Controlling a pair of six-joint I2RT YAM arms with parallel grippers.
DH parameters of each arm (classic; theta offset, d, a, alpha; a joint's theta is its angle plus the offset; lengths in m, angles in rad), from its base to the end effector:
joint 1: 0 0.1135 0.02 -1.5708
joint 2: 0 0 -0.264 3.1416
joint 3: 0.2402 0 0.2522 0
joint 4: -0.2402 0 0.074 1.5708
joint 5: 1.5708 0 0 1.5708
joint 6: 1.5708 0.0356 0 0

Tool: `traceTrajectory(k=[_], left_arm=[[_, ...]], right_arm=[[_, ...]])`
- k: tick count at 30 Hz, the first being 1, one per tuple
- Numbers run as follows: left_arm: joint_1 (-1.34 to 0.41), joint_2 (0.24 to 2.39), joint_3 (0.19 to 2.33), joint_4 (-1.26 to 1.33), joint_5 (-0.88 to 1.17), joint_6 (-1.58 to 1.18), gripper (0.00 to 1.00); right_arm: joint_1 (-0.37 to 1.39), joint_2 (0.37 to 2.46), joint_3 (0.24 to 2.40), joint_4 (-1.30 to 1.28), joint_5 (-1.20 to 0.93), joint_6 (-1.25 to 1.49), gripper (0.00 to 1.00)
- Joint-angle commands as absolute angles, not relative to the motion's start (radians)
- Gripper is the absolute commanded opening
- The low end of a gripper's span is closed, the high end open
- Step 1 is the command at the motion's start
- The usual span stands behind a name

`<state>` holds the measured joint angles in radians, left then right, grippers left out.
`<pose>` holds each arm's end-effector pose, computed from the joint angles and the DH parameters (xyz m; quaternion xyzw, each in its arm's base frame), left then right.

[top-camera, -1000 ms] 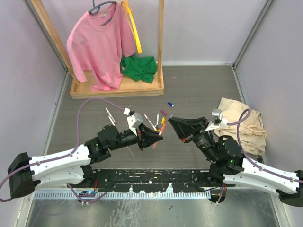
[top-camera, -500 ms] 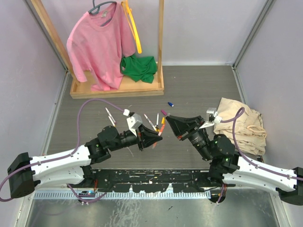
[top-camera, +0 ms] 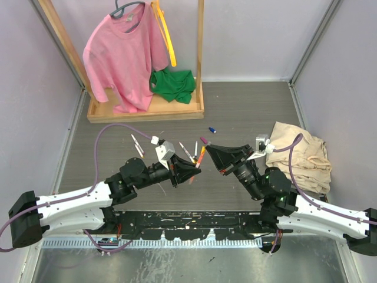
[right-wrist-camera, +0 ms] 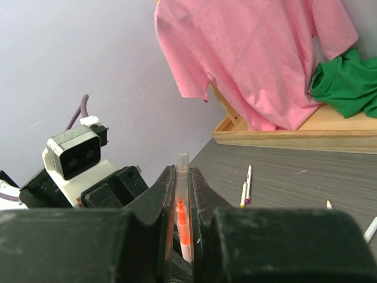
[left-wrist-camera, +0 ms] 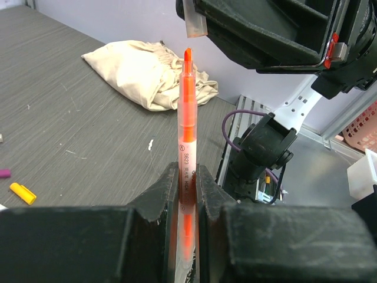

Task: Insert the pens into the pen caps
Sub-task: Insert the pen cap onto the pen.

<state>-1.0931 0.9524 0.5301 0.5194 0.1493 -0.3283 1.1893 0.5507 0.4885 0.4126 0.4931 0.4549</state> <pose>0.0981 -0.2011 0.2935 0.3013 0.6011 -0.5198 0.5270 0.0686 0.1257 0.3325 -0.0128 0.5905 0.4870 0.6434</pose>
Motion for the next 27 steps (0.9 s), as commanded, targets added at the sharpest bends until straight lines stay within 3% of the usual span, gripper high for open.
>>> traceTrajectory(k=[1, 27], left_arm=[[-1.096, 0.932, 0.53, 0.597, 0.134, -0.325, 0.0], [-1.096, 0.947, 0.538, 0.598, 0.144, -0.324, 0.0]], right_arm=[[1.192, 0.564, 0.518, 0.434, 0.505, 0.466, 0.0], [1.192, 0.603, 0.559, 0.466, 0.512, 0.433, 0.0]])
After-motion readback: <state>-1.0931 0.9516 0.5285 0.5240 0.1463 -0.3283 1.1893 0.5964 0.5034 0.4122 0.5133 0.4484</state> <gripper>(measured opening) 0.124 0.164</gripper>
